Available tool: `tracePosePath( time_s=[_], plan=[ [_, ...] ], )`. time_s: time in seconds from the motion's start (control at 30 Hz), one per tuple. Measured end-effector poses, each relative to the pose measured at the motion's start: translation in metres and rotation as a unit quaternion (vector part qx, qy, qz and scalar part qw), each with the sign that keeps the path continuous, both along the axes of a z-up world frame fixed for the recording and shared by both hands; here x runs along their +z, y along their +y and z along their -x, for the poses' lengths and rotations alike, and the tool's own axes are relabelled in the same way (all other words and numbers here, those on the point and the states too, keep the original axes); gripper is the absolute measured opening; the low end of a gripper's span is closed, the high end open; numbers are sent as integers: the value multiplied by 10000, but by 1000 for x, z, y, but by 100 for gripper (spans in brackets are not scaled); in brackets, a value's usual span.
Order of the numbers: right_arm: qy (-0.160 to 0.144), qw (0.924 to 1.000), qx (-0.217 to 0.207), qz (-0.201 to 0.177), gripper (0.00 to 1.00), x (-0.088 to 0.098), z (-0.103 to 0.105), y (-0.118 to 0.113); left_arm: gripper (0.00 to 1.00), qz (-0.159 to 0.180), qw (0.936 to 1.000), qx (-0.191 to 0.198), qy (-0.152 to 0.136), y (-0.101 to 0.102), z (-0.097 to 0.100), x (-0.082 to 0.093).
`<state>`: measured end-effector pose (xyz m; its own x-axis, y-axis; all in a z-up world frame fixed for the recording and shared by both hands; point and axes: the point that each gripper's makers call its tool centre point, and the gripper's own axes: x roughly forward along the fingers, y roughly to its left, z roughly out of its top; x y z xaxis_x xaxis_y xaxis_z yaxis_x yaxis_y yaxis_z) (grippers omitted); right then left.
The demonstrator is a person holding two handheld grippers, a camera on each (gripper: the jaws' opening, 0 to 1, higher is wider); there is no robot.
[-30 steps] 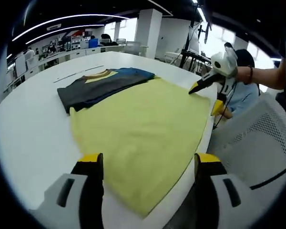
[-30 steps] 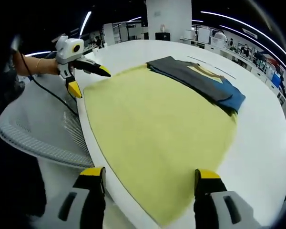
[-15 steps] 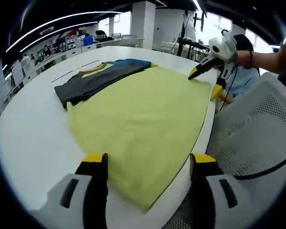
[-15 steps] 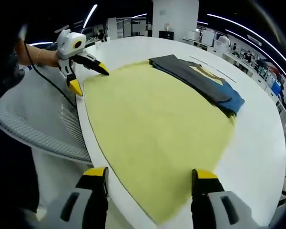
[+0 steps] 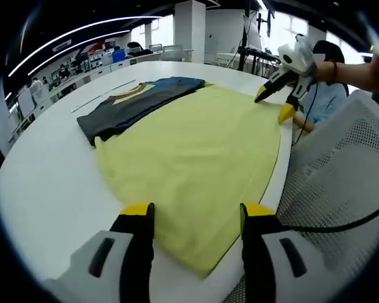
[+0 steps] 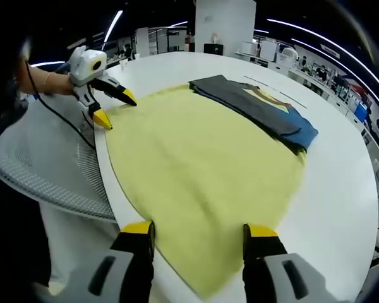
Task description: Fold the garment on the visible template until the final outline fits inside the template.
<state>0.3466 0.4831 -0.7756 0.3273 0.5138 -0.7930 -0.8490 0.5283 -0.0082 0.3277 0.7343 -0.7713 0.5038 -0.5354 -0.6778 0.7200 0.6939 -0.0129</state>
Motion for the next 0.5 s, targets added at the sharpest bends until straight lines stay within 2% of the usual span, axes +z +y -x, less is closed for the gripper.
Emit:
tracePosePath(
  time_s=[0.2,0.4,0.5],
  plan=[
    [-19,10000,-35,-38,54,0,0,0,61,-158,9992,-356,5,-3,8,-3],
    [-19,10000,-48,-32,54,0,0,0,60,-170,9990,-420,13,-3,8,-4],
    [-27,10000,-56,-47,54,0,0,0,53,-125,9995,-273,-35,-1,3,-4]
  ],
)
